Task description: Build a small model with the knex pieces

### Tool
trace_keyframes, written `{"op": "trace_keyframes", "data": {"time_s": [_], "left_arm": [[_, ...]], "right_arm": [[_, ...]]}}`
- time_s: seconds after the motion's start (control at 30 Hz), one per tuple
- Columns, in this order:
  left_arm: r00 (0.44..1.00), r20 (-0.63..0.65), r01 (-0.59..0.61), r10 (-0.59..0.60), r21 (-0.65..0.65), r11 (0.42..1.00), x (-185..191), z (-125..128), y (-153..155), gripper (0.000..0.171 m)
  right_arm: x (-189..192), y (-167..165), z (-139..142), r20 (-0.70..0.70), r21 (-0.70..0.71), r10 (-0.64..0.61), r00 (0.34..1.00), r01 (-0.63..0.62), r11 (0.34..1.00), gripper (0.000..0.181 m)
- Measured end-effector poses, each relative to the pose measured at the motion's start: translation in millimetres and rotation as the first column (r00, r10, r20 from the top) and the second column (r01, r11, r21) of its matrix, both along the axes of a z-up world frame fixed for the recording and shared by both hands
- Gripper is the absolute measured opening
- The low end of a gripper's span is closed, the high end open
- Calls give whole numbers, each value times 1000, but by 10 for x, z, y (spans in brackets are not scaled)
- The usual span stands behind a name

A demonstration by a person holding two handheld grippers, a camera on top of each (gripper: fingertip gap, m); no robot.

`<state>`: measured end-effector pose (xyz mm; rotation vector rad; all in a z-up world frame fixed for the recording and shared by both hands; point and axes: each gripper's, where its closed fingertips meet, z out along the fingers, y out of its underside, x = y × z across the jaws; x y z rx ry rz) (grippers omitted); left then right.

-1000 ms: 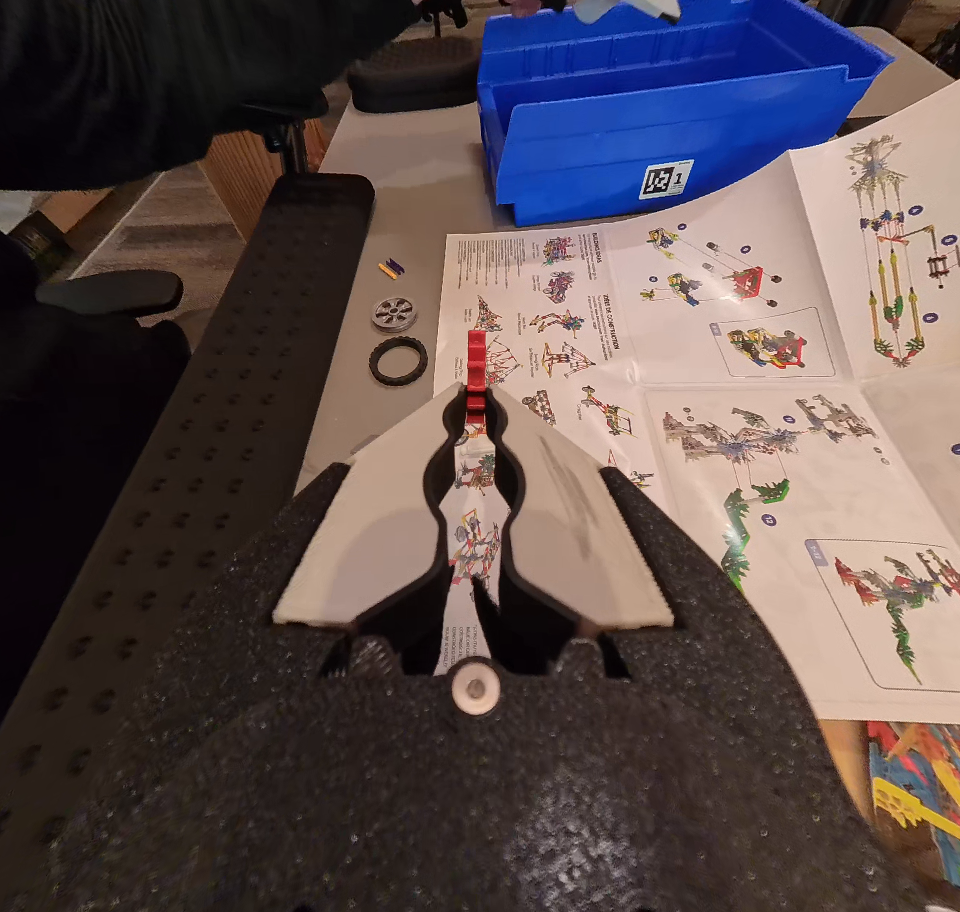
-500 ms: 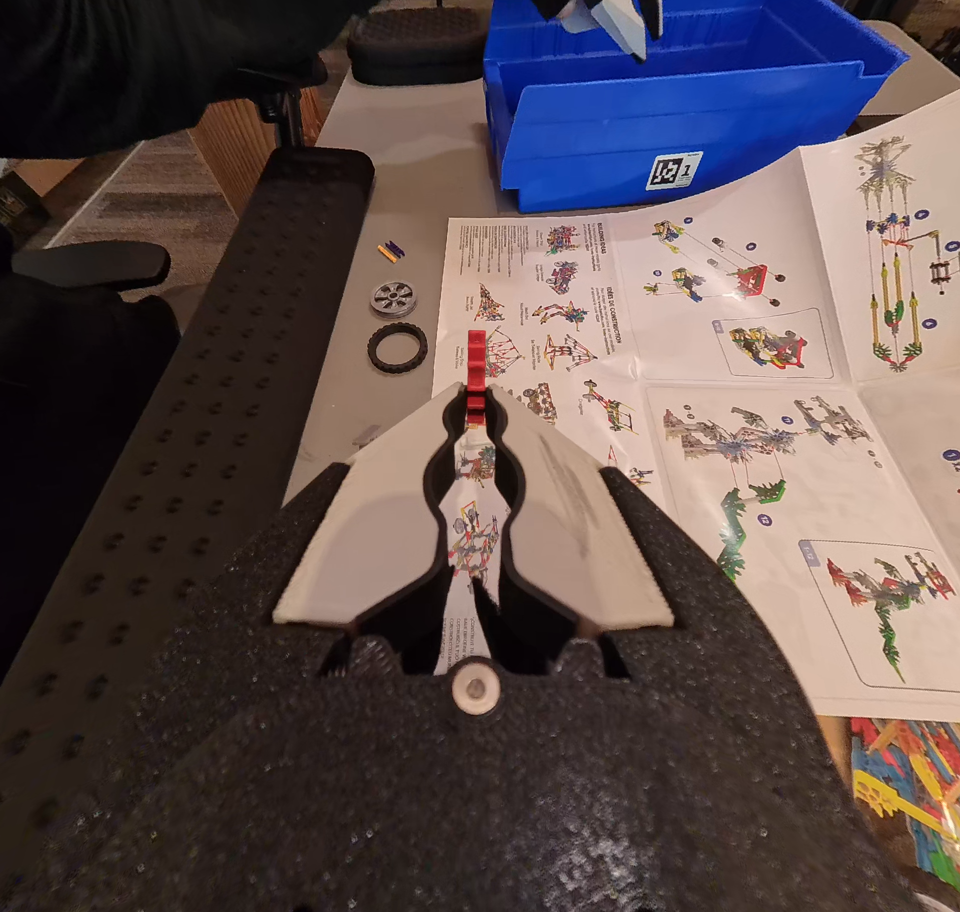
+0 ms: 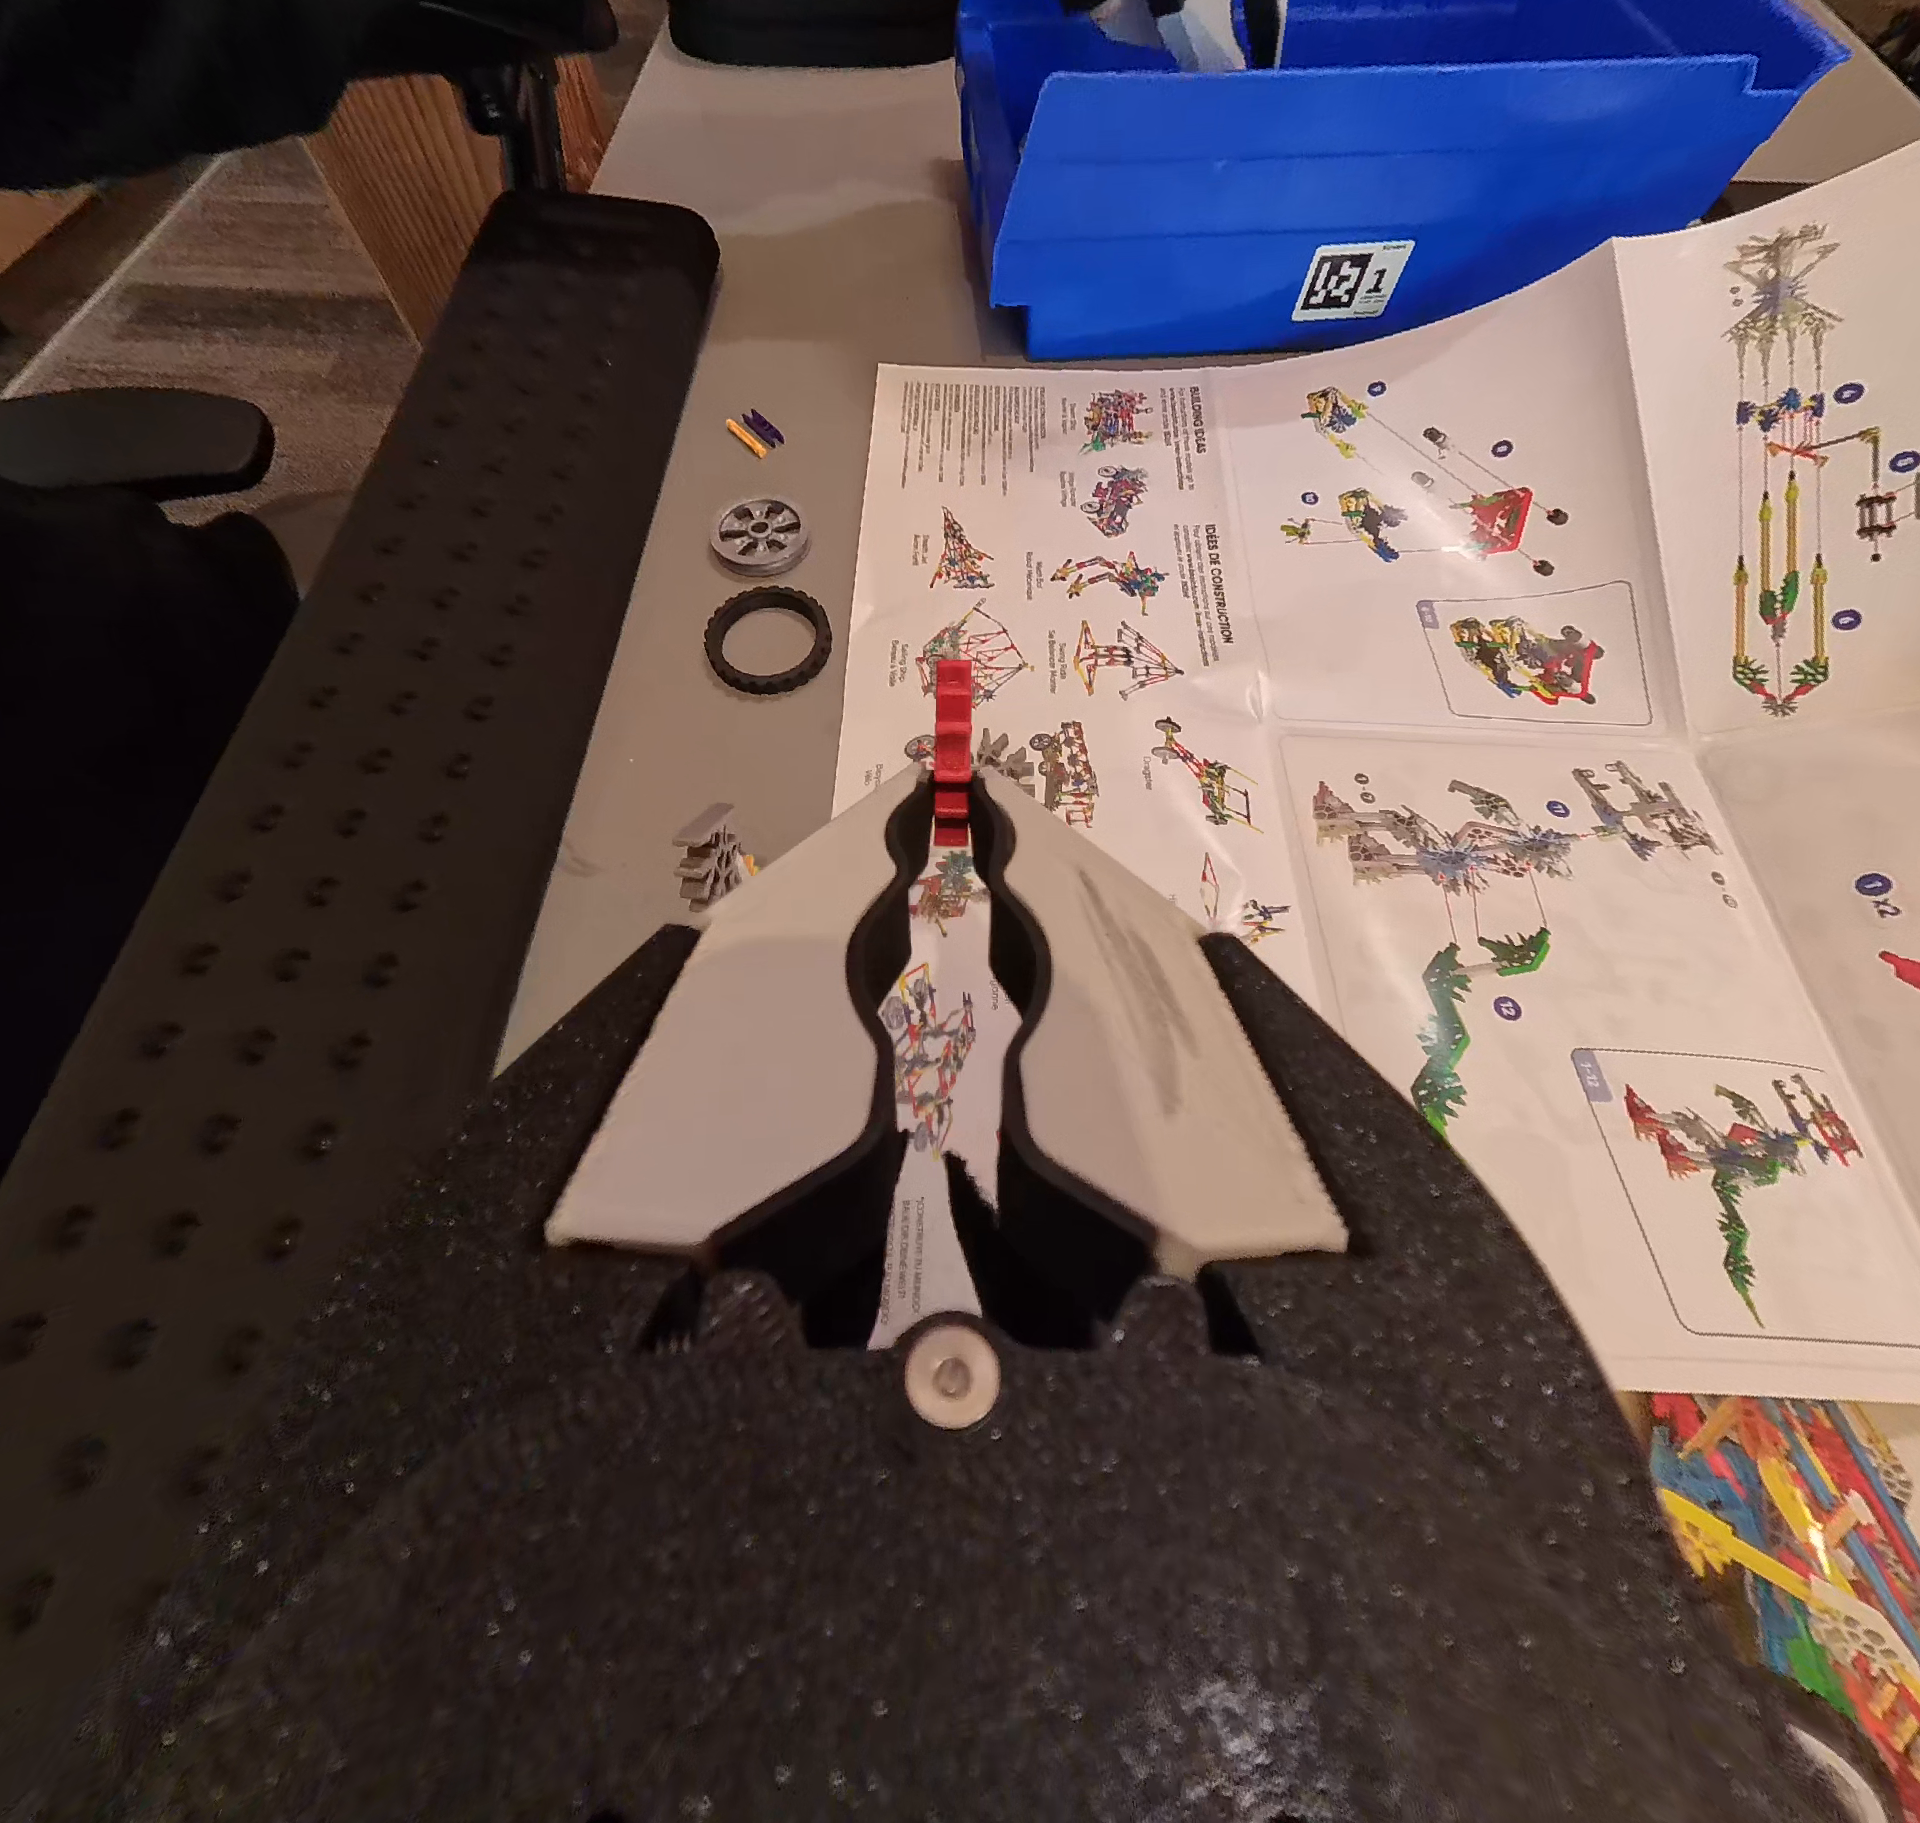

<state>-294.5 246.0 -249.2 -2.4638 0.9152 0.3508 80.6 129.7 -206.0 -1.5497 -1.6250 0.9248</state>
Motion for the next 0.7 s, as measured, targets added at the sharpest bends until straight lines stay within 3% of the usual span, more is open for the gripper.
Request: {"op": "trace_keyframes", "data": {"time_s": [0.4,0.7], "left_arm": [[999,15,27,-28,36,999,91,-4,75,27],[999,26,23,-24,29,999,107,-82,117,28]], "right_arm": [[104,25,-144,124,90,15,992,-27,996,6],[378,-143,-549,378,162,147,914,-221,962,5]]}}
